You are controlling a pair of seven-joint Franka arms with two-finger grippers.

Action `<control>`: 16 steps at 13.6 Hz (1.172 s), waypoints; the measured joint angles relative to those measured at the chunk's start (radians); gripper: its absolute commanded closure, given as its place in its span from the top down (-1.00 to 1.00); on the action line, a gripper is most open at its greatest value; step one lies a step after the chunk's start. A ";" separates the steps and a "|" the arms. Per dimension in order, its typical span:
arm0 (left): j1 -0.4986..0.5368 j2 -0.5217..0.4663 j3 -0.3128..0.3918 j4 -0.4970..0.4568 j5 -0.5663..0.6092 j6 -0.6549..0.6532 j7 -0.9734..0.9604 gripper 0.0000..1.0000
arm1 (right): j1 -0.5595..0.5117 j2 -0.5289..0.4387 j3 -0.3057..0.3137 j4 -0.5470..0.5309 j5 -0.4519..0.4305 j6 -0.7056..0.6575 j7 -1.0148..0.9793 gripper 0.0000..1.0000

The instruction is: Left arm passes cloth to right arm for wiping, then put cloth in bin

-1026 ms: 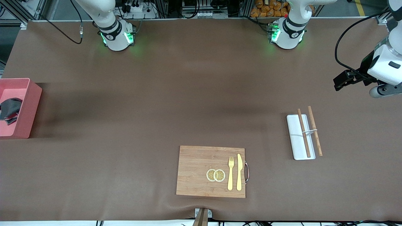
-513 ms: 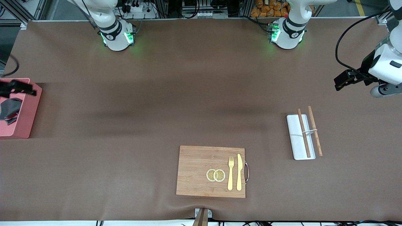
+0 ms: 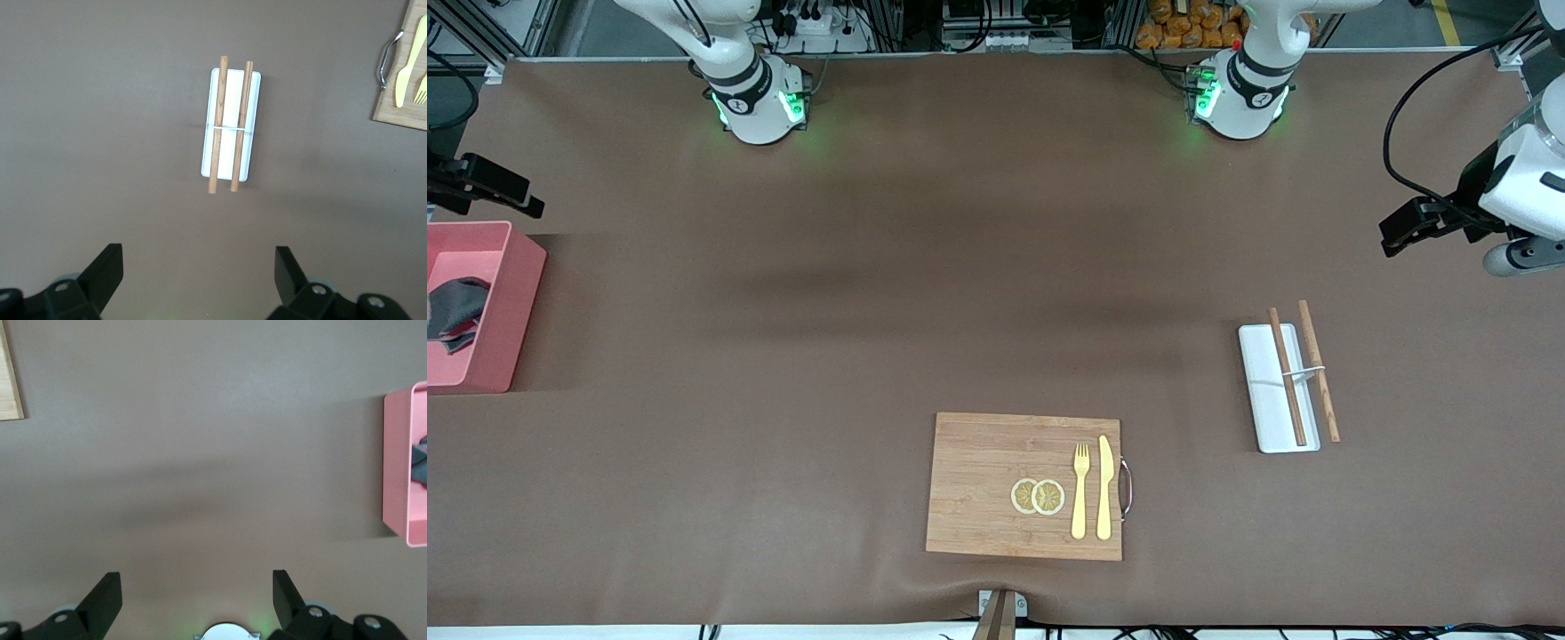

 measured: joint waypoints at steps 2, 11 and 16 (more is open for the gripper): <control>0.000 0.000 0.000 0.000 0.000 0.000 0.001 1.00 | 0.002 -0.005 -0.005 0.003 0.000 -0.019 0.004 1.00; 0.005 0.000 0.002 0.027 0.000 0.000 0.078 1.00 | 0.002 -0.011 -0.027 0.007 -0.015 -0.026 -0.042 1.00; 0.047 0.000 0.002 0.033 -0.097 -0.048 0.094 1.00 | 0.002 -0.011 -0.028 0.008 -0.033 -0.026 -0.057 1.00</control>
